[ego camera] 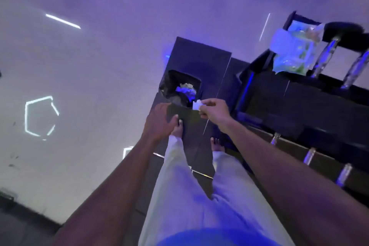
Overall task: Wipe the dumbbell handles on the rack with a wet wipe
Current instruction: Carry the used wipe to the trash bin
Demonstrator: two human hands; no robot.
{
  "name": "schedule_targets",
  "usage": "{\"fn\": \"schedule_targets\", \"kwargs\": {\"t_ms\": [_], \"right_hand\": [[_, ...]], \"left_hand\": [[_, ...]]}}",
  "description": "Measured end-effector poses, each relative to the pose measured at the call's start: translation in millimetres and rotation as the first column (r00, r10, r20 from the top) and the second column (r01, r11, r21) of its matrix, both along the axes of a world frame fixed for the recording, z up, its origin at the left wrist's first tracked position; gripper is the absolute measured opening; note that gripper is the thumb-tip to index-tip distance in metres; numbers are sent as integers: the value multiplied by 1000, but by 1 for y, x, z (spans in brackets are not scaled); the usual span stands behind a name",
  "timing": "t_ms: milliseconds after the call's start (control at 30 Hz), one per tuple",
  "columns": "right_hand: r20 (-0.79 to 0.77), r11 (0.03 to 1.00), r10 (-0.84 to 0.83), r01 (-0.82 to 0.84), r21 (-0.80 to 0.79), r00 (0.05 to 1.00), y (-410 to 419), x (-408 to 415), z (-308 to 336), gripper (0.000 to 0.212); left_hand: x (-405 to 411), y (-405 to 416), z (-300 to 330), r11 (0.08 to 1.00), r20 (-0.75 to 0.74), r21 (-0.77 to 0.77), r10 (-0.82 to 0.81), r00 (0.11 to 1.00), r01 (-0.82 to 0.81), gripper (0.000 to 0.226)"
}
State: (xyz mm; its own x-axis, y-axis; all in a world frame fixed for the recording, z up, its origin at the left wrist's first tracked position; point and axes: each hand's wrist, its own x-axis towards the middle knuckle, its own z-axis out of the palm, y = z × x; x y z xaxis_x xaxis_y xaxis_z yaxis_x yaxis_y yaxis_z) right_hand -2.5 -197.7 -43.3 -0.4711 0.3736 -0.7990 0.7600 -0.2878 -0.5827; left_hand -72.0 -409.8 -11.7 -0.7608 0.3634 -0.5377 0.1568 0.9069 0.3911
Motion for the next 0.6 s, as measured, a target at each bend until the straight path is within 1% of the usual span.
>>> {"fn": "schedule_targets", "kwargs": {"t_ms": [100, 200, 267, 367, 433, 500, 533, 600], "right_hand": [[84, 981, -178, 183, -59, 980, -9, -28, -63, 19], [151, 937, -321, 336, -92, 935, -26, -49, -135, 19], [193, 924, -353, 373, -80, 916, -43, -58, -183, 17], [272, 927, -349, 373, -39, 897, -68, -71, -252, 8], [331, 923, -354, 384, -28, 875, -83, -79, -285, 9], [334, 900, -394, 433, -50, 857, -90, -92, -305, 15], [310, 881, -430, 469, -61, 848, -91, -100, -309, 16], [251, 846, -498, 529, -73, 830, -90, -114, -316, 9]], "left_hand": [[-44, -3, -68, 997, 66, -2, -77, 995, 77, 56], [-85, -9, -147, 984, 98, -8, -177, 979, 179, 56], [-106, -12, -196, 972, 105, -12, -233, 967, 236, 56], [-129, -16, -258, 962, 129, -17, -267, 955, 271, 56], [-139, -23, -288, 964, 154, -5, -263, 952, 267, 54], [-146, -31, -307, 965, 166, -1, -259, 952, 262, 52], [-150, -34, -315, 965, 164, 3, -260, 952, 263, 52], [-156, -39, -322, 967, 155, 14, -254, 955, 255, 50]]}}
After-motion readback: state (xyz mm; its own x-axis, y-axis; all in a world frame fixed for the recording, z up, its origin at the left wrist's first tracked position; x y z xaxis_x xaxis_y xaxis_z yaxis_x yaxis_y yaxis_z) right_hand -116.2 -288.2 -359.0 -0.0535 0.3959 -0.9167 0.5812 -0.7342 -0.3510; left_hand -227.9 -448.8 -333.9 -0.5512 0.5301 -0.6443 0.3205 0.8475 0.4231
